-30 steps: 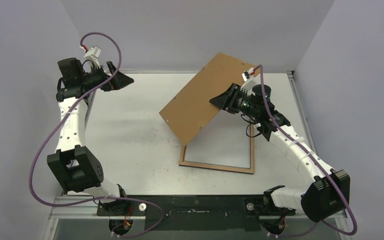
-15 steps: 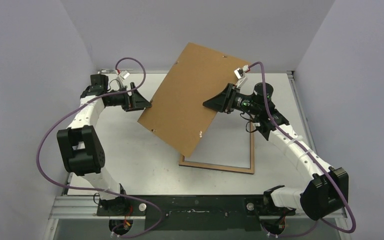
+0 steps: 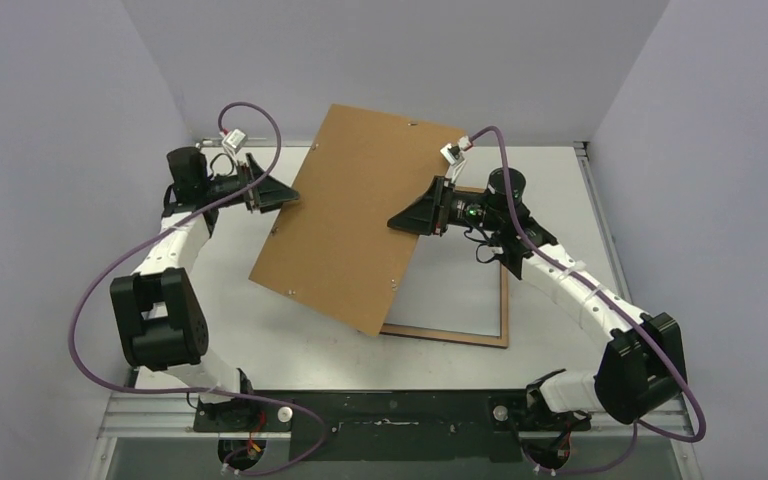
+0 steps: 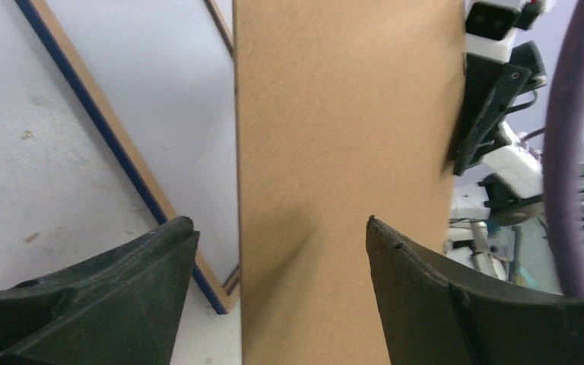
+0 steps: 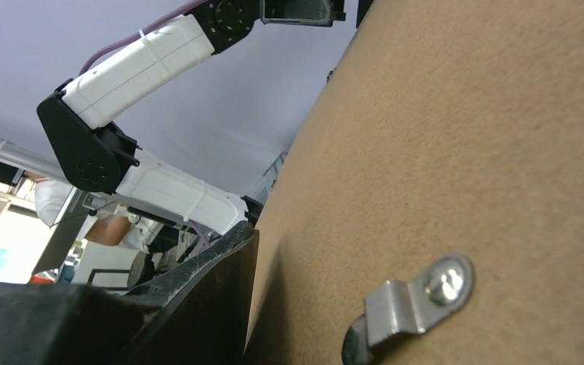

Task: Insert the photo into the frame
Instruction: Turn over the photo frame item at the center of the board.

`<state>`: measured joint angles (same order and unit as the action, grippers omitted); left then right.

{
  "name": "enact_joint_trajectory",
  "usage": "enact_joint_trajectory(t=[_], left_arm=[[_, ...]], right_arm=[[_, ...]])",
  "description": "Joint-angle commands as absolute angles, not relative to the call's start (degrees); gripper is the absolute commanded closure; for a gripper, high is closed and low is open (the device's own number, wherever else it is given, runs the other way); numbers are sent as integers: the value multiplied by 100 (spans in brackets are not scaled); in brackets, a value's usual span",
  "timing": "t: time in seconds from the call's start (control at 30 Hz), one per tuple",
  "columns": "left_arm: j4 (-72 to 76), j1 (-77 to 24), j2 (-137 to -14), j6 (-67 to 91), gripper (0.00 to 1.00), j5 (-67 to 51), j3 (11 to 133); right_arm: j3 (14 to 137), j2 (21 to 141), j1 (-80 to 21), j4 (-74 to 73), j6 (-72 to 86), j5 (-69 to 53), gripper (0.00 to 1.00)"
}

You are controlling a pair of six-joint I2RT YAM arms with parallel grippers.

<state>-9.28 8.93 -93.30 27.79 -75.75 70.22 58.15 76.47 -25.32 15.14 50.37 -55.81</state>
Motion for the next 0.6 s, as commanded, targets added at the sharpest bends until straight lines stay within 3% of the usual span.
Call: enact_joint_trajectory(t=[0.0,0.13,0.2,0.27,0.33,0.4,0.5,0.57], left_arm=[[4124,914,-9080,6831,27,-8080,6271],[7697,912,-9572,9690,55,-8241,6076],[9252,914,-9903,10900,77,-8285,6190],[9427,932,-10062,11272,98,-8320,6333],[9432,993,-9984,11216,100,-8256,6361],[9427,1046,-9898,11233,100,-8154,6414],[9436,1164,-9823,11337,100,-7913,6496],[9415,1270,-9771,11346,100,-7756,6488]], right_arm=[[5962,7664,-2664,2403,4921,-5748,95],[6014,7744,-2715,2434,4886,-5692,95],[6056,7813,-2741,2422,4893,-5669,95],[6087,7873,-2736,2365,4888,-5629,95],[6086,7864,-2738,2337,4877,-5566,90],[6055,7790,-2719,2254,4829,-5455,78],[5886,7560,-2638,2264,4839,-5198,44],[5671,7412,-2566,2557,5009,-5124,34]])
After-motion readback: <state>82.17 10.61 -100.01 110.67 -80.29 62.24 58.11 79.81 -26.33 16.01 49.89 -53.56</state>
